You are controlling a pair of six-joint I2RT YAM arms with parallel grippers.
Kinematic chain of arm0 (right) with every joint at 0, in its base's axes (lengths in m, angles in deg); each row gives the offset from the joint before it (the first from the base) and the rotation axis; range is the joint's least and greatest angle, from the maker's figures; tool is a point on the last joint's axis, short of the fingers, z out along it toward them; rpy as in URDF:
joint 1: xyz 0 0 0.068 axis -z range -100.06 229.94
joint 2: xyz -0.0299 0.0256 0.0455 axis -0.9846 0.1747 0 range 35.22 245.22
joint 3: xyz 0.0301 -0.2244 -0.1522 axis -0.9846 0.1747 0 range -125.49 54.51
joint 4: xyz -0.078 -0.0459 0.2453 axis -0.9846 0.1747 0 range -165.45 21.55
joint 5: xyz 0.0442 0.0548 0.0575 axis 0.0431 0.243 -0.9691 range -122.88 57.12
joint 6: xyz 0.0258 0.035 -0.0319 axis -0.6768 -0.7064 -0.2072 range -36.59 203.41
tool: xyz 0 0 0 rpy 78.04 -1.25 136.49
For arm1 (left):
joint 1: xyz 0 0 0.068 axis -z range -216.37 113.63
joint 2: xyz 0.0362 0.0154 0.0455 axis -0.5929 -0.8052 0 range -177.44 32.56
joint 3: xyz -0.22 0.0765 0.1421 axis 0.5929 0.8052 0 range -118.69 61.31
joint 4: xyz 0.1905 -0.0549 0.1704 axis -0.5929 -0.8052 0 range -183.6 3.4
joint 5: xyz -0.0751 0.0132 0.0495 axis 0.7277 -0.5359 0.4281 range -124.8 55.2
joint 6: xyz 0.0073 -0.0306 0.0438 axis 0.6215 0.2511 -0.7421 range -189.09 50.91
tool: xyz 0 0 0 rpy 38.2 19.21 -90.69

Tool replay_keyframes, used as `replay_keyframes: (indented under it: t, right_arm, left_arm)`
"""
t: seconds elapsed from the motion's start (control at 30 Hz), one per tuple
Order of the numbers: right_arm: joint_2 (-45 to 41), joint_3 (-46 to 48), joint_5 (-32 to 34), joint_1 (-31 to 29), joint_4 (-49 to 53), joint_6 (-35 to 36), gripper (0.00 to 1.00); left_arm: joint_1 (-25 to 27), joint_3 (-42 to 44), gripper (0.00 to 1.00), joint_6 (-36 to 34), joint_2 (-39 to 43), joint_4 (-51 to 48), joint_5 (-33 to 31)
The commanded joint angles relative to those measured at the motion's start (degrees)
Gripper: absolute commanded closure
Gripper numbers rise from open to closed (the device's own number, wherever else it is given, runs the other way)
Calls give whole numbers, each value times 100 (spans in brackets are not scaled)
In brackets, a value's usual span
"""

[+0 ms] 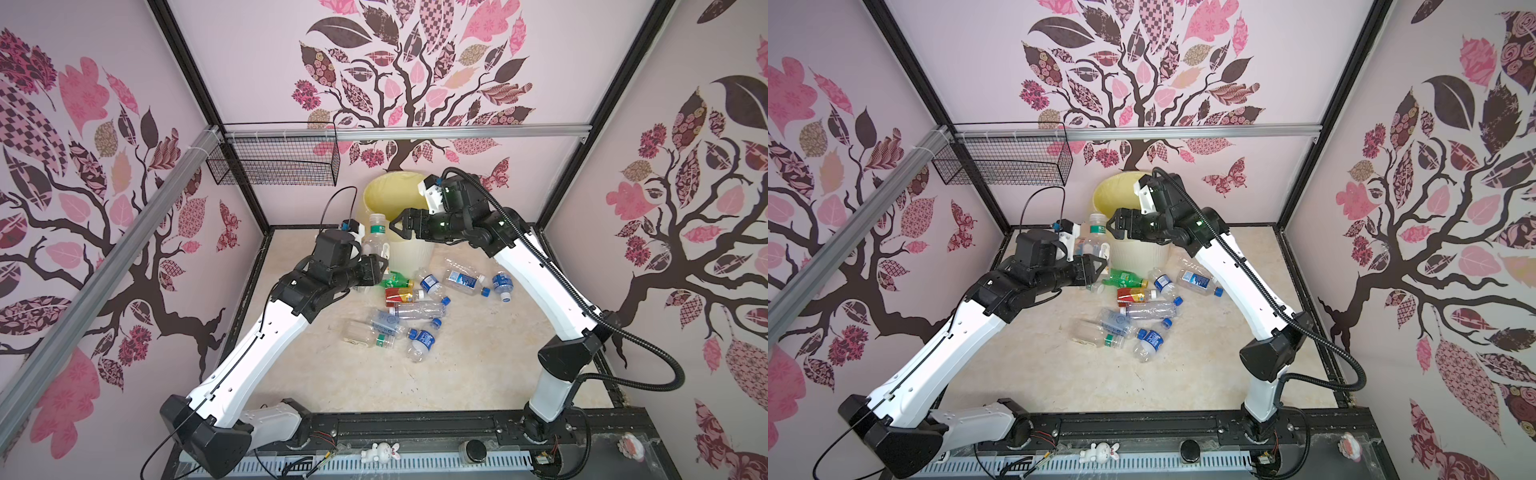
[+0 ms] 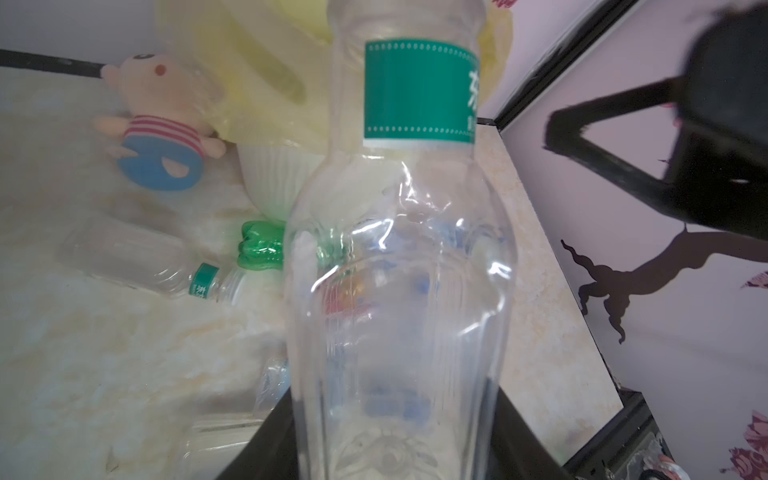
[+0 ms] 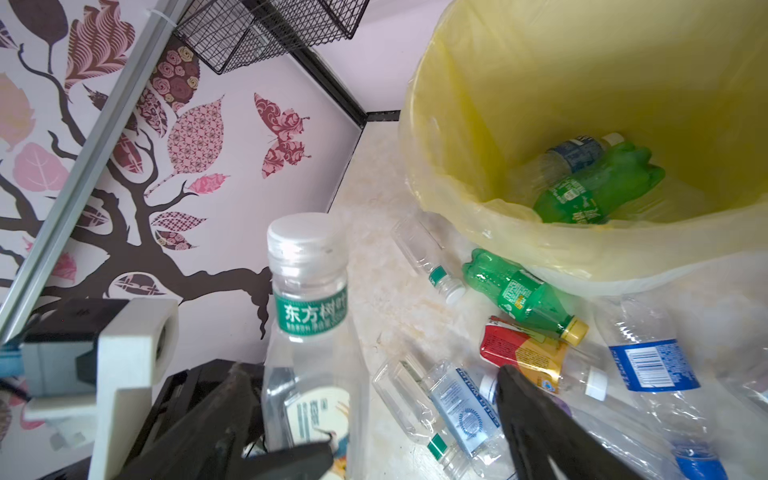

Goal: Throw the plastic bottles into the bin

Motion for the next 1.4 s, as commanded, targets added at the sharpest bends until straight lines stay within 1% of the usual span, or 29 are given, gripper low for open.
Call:
replay_keyframes:
  t: [0.0, 0.13, 0.2, 0.4, 0.47, 0.5, 0.57, 0.63, 0.7, 0.8, 0.9, 1.03, 1.1, 1.2, 1.23, 1.3, 1.37]
  right_arm:
    - [115, -223, -231, -15, 200, -37, 10]
    - [59, -127, -263, -11, 125, -36, 12]
    - [34, -124, -208, -13, 105, -29, 15]
    - [4, 110, -218, -7, -40, -73, 33]
    - [-4, 113, -191, -14, -55, -73, 42]
    - [-12, 113, -175, -16, -65, -67, 45]
    - [-30, 87, -142, -8, -89, -58, 56]
    - [-25, 20, -111, -9, -94, -51, 63]
    - [-25, -62, -22, -7, -91, -25, 67]
    - [8, -478, 202, 50, -51, 98, 68]
    - [155, -1105, 515, 213, 134, 205, 68]
    - [278, -1779, 785, 537, 99, 230, 69]
    - [256, -1900, 990, 652, -104, 275, 69]
    - [87, -1887, 1494, 701, -649, 502, 69]
    - [3, -1828, 1691, 701, -904, 602, 69]
    - [-191, -1642, 2171, 708, -1451, 771, 65]
    - [-489, -1265, 2672, 701, -2276, 974, 67]
  left_arm:
    - [295, -420, 51, -222, -156, -132, -219]
    - [520, -465, 50, -209, -190, -80, -240]
    - [628, -463, 50, -205, -173, -32, -297]
    - [698, -493, 50, -217, -134, 6, -229]
    - [700, -488, 49, -231, -118, -2, -234]
    - [698, -490, 49, -238, -128, -12, -242]
    - [700, -496, 46, -218, -120, -25, -226]
    - [698, -516, 41, -201, -126, -29, -218]
    - [698, -637, 38, -196, -179, -110, -272]
    - [698, -902, 29, -304, -252, -316, -409]
    - [698, -1255, 20, -422, -342, -567, -533]
    - [698, -1667, 4, -429, -445, -815, -687]
    - [698, -1870, 3, -476, -512, -868, -714]
    - [698, -2335, 3, -591, -697, -976, -842]
    - [698, -2496, 3, -637, -780, -994, -900]
    - [698, -2823, 3, -649, -932, -1007, -1003]
    - [698, -3051, 3, -604, -1070, -992, -1180]
